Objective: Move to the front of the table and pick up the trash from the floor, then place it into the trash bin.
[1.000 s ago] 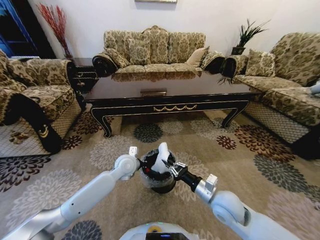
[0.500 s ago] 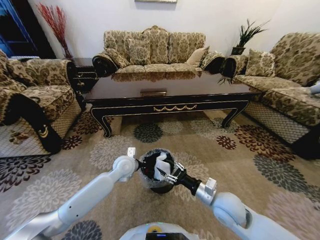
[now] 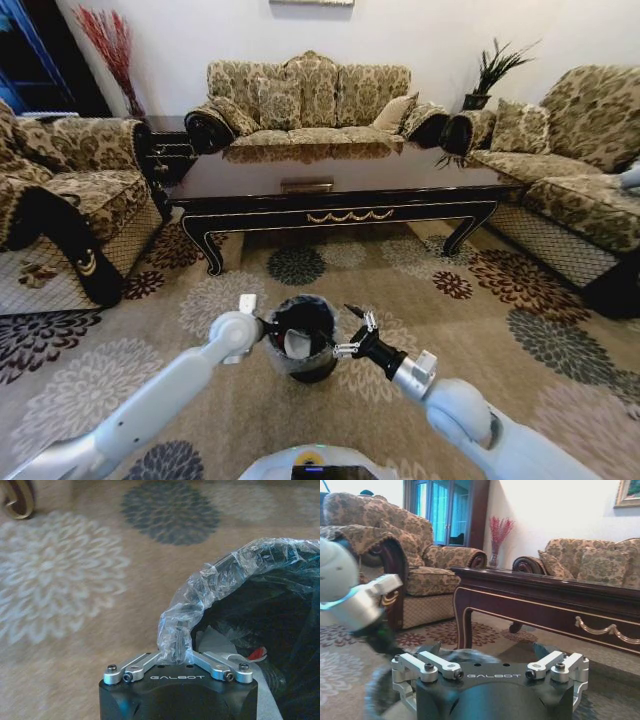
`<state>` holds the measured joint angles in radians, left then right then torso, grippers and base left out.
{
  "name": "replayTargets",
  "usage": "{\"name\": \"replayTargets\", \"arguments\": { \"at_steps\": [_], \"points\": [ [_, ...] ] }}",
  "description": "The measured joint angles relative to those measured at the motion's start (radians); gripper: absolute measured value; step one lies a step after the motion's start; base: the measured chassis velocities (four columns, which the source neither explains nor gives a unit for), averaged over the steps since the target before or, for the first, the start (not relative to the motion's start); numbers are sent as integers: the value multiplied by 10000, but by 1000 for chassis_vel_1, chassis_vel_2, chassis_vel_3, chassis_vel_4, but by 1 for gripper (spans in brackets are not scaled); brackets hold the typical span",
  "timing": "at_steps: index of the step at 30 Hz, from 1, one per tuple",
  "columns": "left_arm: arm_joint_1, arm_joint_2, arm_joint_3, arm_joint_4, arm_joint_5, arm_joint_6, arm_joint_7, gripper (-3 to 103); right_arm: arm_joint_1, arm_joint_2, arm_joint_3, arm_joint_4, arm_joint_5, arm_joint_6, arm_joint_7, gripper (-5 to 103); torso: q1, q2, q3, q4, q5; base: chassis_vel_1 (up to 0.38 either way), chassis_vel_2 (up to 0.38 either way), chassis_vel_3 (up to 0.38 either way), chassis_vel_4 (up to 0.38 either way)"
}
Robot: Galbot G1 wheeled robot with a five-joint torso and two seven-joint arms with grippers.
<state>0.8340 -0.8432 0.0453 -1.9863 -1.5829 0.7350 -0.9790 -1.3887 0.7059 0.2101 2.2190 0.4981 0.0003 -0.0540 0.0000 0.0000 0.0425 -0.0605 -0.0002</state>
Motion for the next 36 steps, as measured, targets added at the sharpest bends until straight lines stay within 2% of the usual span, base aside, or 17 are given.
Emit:
{"name": "replayTargets", "arguments": {
  "at_steps": [6, 9, 16, 20, 24, 25, 27, 28, 30, 34, 35, 36],
  "points": [
    [1463, 503, -1187, -54, 268, 0, 281, 0, -3, 12, -70, -84, 20, 30, 7, 100, 0, 1, -1, 4, 1, 0, 0, 0, 0],
    [1613, 449, -1278, 62, 397, 0, 341, 0, -30, 30, -95, -95, 9, 31, 1, 100, -1, 0, 0, 2, 0, 0, 0, 0, 0],
    [1570, -183, -1199, 862, 1131, 1, 693, 0, -369, -20, 58, -27, -88, 65, -27, 100, 0, 0, 0, -2, 0, 0, 0, 0, 0],
    [1525, -259, -1170, 1059, 1285, 3, 748, 0, -493, -58, 191, 29, -90, 122, -27, 100, -1, 2, -3, 0, 11, 0, 0, 0, 0],
    [1556, -220, -1189, 1035, 1314, -23, 715, -1, -509, -36, 212, 30, -109, 138, -27, 100, -1, 2, -1, -3, 1, 0, 0, 0, 0],
    [1576, -203, -1211, 988, 1317, -26, 681, 4, -500, -17, 204, 29, -115, 138, -27, 100, -1, 1, 0, -1, -2, 0, 0, 0, 0],
    [1586, -194, -1220, 955, 1311, -20, 675, 4, -494, -7, 195, 29, -118, 138, -27, 100, 0, 1, 1, -1, -5, 0, 0, 0, 0],
    [1614, -155, -1251, 836, 1309, -10, 663, 15, -488, 20, 170, 28, -127, 133, -27, 100, 0, 1, 2, 0, -6, 0, 0, 0, 0],
    [1628, -128, -1279, 741, 1308, -10, 662, 15, -487, 39, 162, 26, -138, 128, -27, 100, 0, 1, 1, 0, -3, 0, 0, 0, 0],
    [1641, -92, -1441, 241, 1229, -6, 655, 36, -585, 68, 201, 23, -182, 133, -25, 100, 0, 1, 1, 1, 1, 0, 0, 0, 0],
    [1641, -92, -1441, 241, 1229, -6, 655, 36, -585, 68, 201, 23, -182, 133, -25, 100, 0, 1, 1, 1, 1, 0, 0, 0, 0],
    [1632, -89, -1476, 113, 1207, -33, 655, 42, -615, 74, 220, 23, -185, 136, -26, 100, 0, 1, 1, 1, 1, 0, 0, 0, 0]
  ]
}}
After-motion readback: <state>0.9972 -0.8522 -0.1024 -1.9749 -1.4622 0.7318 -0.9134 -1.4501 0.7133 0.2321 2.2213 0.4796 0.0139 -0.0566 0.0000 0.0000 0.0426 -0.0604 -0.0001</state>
